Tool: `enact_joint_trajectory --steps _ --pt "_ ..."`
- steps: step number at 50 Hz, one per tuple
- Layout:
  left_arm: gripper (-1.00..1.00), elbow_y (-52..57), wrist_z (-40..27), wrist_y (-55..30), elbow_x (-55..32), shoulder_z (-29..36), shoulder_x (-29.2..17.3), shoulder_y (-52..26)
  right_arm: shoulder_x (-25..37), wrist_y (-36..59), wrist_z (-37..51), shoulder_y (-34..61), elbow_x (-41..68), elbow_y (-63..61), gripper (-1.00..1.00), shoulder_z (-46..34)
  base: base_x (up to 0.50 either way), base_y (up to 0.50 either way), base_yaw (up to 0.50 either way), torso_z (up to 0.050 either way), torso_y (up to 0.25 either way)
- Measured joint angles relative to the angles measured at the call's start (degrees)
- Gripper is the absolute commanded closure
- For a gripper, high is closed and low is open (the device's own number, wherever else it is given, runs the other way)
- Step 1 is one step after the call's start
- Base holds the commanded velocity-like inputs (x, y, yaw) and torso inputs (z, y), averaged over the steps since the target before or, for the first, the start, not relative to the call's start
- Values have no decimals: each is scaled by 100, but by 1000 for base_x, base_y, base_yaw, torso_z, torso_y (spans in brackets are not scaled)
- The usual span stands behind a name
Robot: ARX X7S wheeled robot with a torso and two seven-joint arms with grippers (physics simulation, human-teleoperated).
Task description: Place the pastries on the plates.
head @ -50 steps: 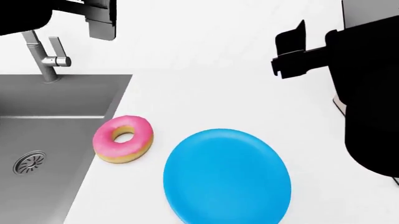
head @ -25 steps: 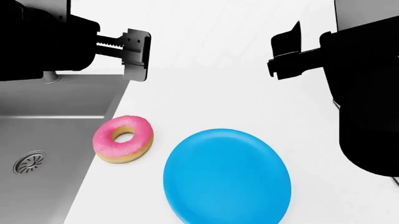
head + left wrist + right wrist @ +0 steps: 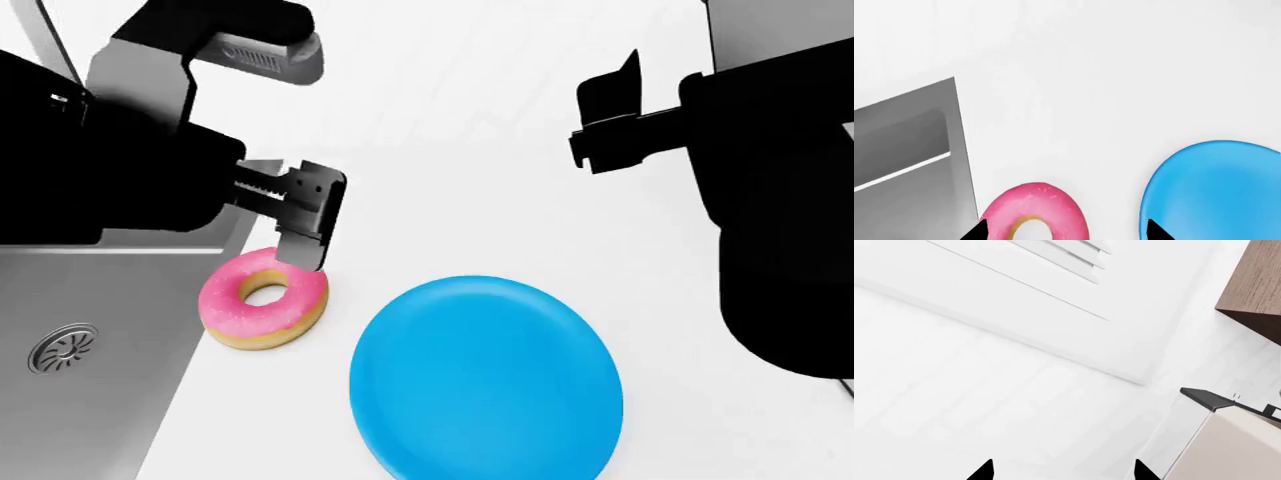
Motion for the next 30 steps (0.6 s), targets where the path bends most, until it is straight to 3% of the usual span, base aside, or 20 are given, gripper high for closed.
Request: enact_joint_trajectory --steps 12,30 --pt "-100 198 -6 -172 -263 363 -96 -2 3 -21 -9 -5 -25 -4 -100 -15 0 0 0 0 0" --pt "-100 297 234 -226 39 382 -249 303 30 -67 -26 -60 -74 -35 -100 -44 0 0 0 0 0"
